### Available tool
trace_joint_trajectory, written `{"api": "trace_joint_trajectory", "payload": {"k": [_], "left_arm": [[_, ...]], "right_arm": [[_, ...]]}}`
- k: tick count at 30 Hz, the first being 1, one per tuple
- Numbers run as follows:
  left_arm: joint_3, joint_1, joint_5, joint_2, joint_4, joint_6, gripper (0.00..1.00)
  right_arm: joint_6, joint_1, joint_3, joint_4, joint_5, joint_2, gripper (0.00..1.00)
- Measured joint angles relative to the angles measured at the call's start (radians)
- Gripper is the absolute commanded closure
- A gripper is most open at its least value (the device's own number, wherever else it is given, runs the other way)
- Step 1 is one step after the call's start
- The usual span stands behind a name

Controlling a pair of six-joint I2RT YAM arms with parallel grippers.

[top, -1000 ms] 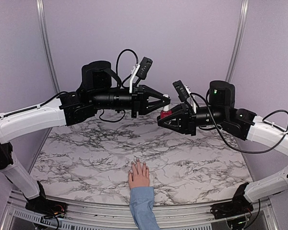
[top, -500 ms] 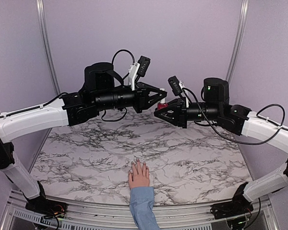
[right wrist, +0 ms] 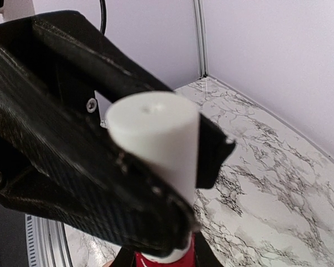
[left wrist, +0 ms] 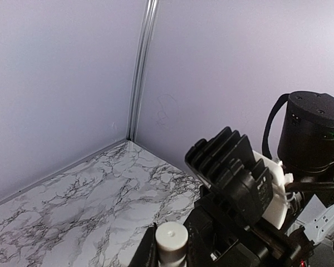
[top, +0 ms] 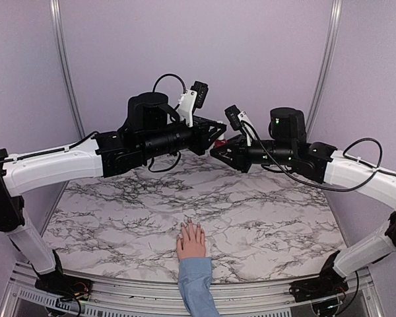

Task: Paint the nails
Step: Unscrew the cap of the nail polish bottle.

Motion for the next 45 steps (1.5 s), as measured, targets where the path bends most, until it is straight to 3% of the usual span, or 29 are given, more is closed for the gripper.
{"api": "trace_joint_trajectory", "payload": {"k": [1,3,5,10,21,34,45], "left_arm": [[0.004,-0.003,-0.012,0.004,-0.002,-0.001,0.96],[0.01,-0.006,-0.028,0.005,-0.011,-0.004,0.67],[0.017,-0.006,-0.03,0.005,-0.027,-0.013,0.48],[0.018,-0.004,0.017,0.005,-0.058,-0.026,0.28],[0.015,0.039,0.192,-0.024,-0.102,-0.038,0.24],[-0.102,0.098,0.347,-0.12,-0.102,-0.036,0.2],[-0.137,0.117,0.578,-0.121,0.0,-0.006,0.21]], "right_arm": [[0.0,0.0,0.0,0.0,0.006,0.0,1.0],[-0.006,-0.001,0.0,-0.002,0.01,0.0,1.0],[-0.011,-0.001,0.0,-0.001,0.009,0.0,1.0],[-0.011,-0.009,0.0,0.009,0.003,0.0,1.0],[-0.011,-0.018,-0.011,0.068,-0.14,0.004,1.0],[-0.01,-0.019,-0.036,0.122,-0.287,0.019,1.0],[-0.01,-0.019,-0.036,0.122,-0.434,0.011,1.0]]}}
